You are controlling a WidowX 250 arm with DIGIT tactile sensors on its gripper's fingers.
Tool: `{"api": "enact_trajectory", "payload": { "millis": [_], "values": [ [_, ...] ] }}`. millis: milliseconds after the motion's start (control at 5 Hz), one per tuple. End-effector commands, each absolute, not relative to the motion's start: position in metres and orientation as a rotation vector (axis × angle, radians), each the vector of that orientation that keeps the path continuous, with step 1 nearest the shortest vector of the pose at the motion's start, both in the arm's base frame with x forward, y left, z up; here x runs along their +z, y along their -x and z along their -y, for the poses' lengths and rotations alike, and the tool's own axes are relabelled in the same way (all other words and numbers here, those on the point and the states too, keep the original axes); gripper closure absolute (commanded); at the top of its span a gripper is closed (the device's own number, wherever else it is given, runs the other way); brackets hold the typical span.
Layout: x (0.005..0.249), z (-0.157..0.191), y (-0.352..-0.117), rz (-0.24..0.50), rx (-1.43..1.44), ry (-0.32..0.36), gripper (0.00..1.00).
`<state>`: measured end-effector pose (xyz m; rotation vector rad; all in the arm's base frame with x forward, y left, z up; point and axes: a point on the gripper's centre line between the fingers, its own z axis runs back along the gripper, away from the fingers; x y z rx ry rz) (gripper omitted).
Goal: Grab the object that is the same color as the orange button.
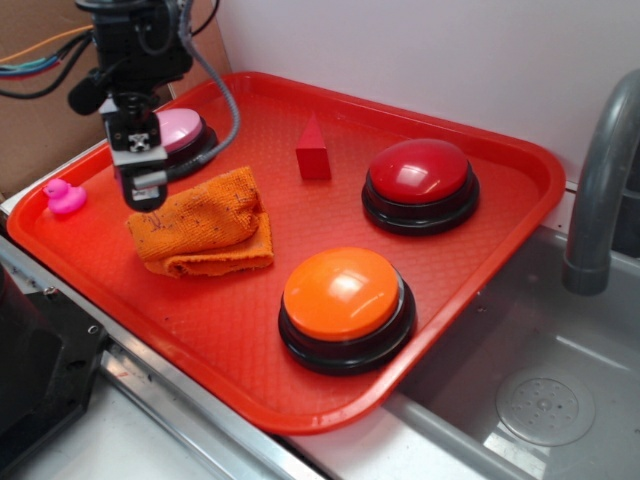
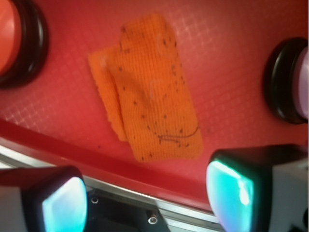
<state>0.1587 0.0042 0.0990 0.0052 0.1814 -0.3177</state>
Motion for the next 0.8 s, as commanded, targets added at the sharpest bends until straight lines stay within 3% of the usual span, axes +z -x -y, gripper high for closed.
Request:
{"api": "enact_trajectory", "payload": {
  "millis": [0,400,600],
  "values": [
    [0.074,-0.002,-0.174,-0.216,-0.328,-0.022,0.00],
    [0.037,0.012,-0.183,-0.261,-0.342,-0.063,0.00],
    [0.024,0.011,-0.180,-0.267,-0.282,-0.056,1.00]
  ]
}}
